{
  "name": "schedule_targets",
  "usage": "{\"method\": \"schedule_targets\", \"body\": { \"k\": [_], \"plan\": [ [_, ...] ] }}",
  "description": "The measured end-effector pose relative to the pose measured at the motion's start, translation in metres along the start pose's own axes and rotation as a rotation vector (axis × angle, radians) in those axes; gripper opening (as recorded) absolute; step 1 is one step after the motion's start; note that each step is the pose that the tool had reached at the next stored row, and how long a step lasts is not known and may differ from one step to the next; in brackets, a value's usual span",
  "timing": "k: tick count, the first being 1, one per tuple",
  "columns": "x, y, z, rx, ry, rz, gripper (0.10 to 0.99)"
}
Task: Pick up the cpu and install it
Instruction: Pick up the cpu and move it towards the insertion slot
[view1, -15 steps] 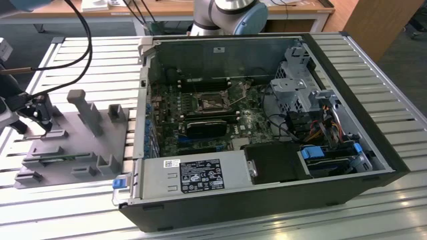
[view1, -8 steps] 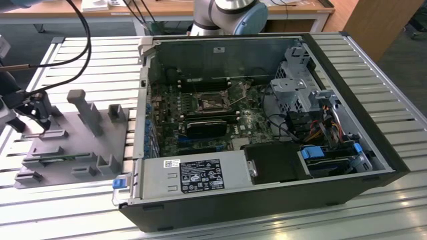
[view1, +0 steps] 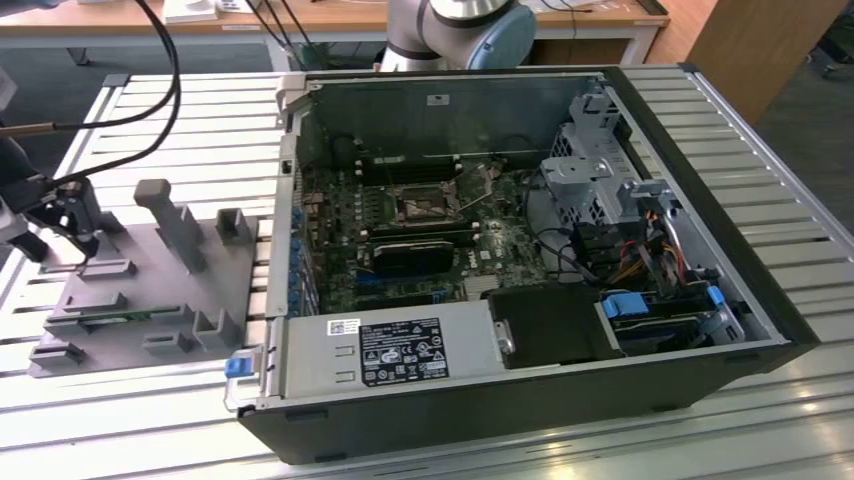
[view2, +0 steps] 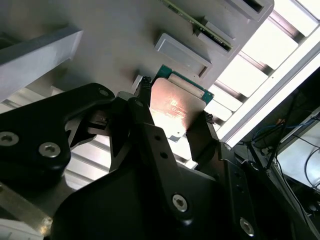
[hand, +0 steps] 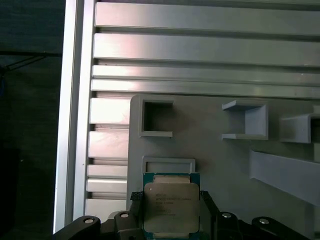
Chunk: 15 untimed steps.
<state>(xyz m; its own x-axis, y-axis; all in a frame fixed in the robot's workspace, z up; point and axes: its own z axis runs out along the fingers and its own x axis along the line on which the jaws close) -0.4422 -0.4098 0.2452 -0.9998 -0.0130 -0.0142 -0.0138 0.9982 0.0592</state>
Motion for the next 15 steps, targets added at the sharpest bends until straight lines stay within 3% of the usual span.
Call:
{"method": "schedule_targets", "body": {
  "k": [15],
  "plan": [
    [-0.0001,0.0010,-0.0082,0.000,-0.0001,0.000,0.537]
  ]
}}
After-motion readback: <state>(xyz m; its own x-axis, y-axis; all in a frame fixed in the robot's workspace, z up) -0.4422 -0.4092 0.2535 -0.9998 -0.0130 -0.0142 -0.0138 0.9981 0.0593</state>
